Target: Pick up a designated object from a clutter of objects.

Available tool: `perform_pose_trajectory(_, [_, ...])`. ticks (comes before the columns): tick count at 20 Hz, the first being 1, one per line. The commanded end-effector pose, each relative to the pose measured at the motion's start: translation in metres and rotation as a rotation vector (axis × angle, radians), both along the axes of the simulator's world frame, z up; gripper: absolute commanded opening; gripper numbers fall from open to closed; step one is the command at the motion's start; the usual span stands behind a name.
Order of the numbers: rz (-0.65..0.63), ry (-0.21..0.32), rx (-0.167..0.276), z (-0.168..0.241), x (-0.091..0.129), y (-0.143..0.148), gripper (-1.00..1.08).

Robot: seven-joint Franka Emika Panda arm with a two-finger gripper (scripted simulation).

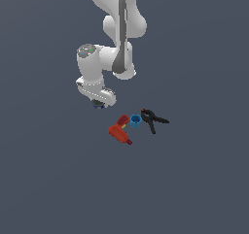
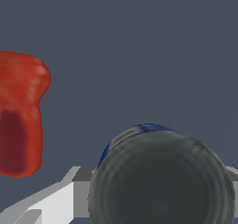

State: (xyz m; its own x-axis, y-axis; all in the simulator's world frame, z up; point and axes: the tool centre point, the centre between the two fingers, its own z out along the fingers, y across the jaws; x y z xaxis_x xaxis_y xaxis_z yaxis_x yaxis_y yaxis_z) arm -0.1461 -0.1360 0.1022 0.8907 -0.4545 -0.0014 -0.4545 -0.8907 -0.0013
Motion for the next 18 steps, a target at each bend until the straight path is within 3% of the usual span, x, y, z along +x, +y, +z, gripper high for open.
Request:
perform_pose_trajectory(1, [-0.001,0.0,-0.002,0.021,0.0,0.001,-1.0])
perform_pose_trajectory(18, [-0.002,0.001,-0.007,0.163,0.005,0.013,-1.0])
